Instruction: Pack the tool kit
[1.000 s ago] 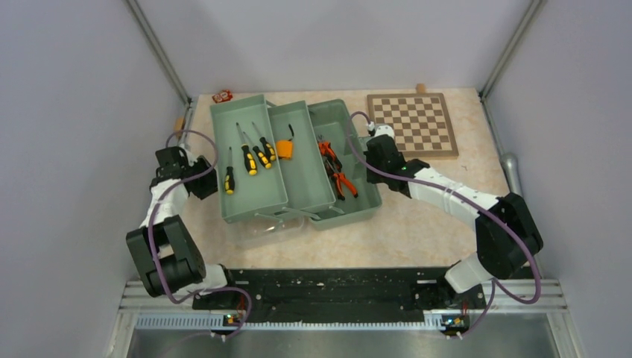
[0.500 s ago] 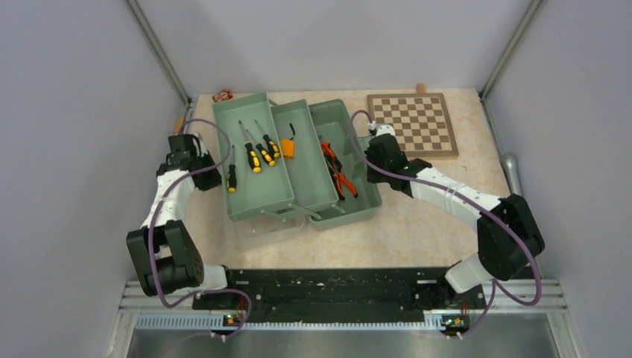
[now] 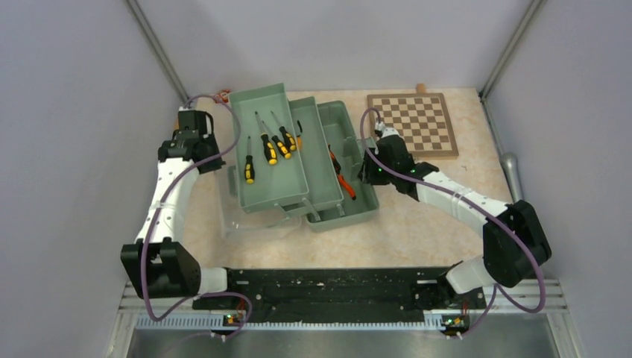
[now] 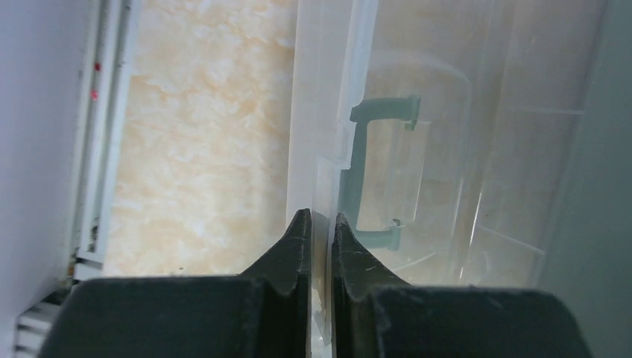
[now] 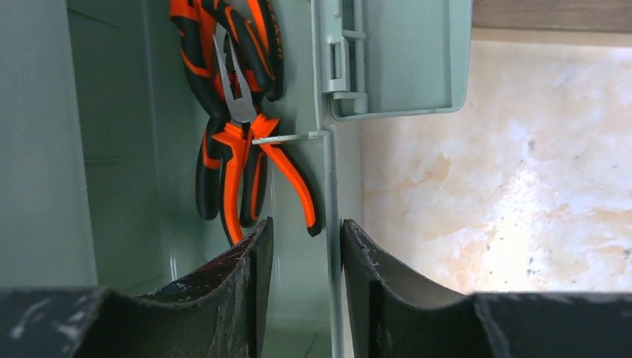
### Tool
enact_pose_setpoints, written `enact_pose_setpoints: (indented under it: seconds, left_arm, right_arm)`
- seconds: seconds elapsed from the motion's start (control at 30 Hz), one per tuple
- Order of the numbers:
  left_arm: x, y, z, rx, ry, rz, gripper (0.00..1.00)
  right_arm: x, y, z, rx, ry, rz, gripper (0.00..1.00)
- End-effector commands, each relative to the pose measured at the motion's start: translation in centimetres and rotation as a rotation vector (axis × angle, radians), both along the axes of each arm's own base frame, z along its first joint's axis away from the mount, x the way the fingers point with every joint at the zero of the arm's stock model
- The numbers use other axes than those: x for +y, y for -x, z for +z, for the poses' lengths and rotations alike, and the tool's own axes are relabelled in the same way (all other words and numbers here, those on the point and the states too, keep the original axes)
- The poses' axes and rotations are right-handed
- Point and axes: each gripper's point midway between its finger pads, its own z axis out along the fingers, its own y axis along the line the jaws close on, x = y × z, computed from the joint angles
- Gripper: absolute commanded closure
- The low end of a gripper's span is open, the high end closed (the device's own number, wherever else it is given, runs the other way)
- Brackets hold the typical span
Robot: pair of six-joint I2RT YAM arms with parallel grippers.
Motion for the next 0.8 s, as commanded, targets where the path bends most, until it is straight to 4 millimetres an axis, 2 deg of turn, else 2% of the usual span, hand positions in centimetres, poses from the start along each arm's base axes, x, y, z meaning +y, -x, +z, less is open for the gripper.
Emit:
enact_pose_setpoints:
  seconds: [0.0,0.07,0.23,0.3,0.57,0.63,0.77]
  left_arm:
    - [0.9,-2.3,8.7,-0.243,-0.062,0.064,1.0]
    - [1.1,-2.7,10.8,-0.278,-0.091,0.062,1.0]
    - [1.4,-3.8,14.2,-0.304,-0.173,0.047,1.0]
    - [0.6,-4.3,15.3,-0.309,-0.2,0.024,1.0]
    - [-3.1,-6.0,17.1,-0.308,-0.3,-0.048,1.0]
    - [-4.3,-6.3,17.4,-0.299,-0.352,-0.067,1.0]
    - [-5.3,-6.6,18.1,-0.273,-0.527,-0.059,1.0]
  right_arm:
    - [3.3,2.2,2.7,0.016,-0.193,0.098,0.62]
    - [3.8,2.6,2.7,0.025,-0.213,0.116,0.62]
    - [6.3,4.3,2.8,0.046,-0.272,0.185,0.61]
    - [7.3,4.9,2.8,0.049,-0.283,0.207,0.61]
    - [9.7,6.4,2.8,0.061,-0.317,0.253,0.58]
    - [9.5,6.4,2.6,0.063,-0.304,0.236,0.56]
    - [8.5,6.1,3.4,0.031,-0.277,0.19,0.49]
